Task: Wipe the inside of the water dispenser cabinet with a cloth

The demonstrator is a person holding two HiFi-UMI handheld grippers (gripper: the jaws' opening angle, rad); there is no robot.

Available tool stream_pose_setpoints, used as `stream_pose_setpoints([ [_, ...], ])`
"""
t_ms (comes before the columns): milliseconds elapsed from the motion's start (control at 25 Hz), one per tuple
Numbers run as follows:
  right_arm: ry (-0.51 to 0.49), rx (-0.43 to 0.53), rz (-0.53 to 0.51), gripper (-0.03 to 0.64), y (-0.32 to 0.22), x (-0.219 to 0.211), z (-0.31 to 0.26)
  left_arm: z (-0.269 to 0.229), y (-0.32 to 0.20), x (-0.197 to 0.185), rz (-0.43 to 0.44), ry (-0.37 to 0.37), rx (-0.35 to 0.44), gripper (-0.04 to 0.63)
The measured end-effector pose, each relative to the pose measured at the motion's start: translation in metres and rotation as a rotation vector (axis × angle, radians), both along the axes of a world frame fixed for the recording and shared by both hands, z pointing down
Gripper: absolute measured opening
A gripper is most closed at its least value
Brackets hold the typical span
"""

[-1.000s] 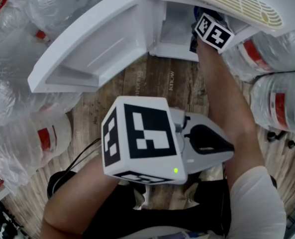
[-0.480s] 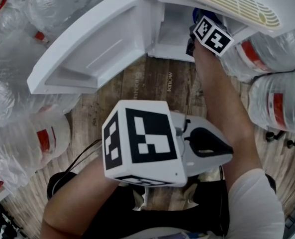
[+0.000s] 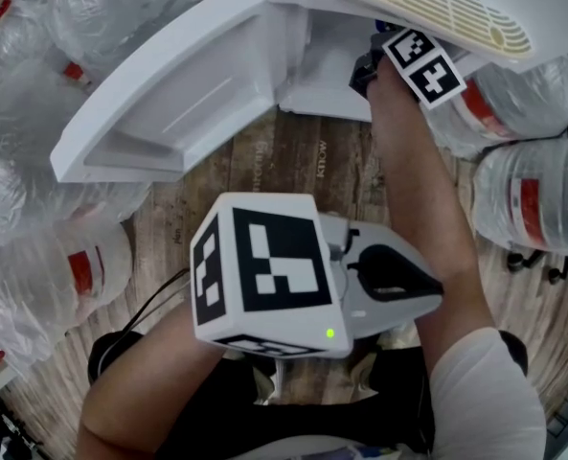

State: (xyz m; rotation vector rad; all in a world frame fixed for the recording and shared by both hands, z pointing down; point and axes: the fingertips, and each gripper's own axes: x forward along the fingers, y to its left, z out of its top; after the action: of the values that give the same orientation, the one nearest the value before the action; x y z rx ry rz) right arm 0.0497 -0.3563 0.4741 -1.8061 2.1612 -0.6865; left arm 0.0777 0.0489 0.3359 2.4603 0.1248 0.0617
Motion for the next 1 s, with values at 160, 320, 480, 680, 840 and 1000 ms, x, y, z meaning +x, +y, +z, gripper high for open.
stream_pose_setpoints([
  [160,-0.122,-0.037,0.050,0.083,0.014,0.018,0.003,0.001,0.001,0.001,0.003,-0.002,-0.002,0.003],
  [320,-0.219,-0.029,0.079,0.083,0.028,0.027,-0.002,0.000,0.000,0.002,-0.002,0.003,0.001,0.003],
  [480,-0.286,-0.010,0.082,0.083,0.045,0.033,-0.009,0.001,0.002,0.004,0.003,0.001,-0.001,0.003],
  [680,-0.332,0.013,0.078,0.081,0.071,0.043,-0.012,0.001,0.000,0.008,0.000,0.009,0.000,0.003],
  [840,-0.362,0.003,0.064,0.081,0.090,0.043,-0.005,0.004,0.002,0.010,0.008,0.004,-0.002,0.003],
  [1000,-0.385,0.000,0.008,0.081,0.097,0.025,0.003,0.003,0.001,0.016,0.012,0.010,-0.004,0.003],
])
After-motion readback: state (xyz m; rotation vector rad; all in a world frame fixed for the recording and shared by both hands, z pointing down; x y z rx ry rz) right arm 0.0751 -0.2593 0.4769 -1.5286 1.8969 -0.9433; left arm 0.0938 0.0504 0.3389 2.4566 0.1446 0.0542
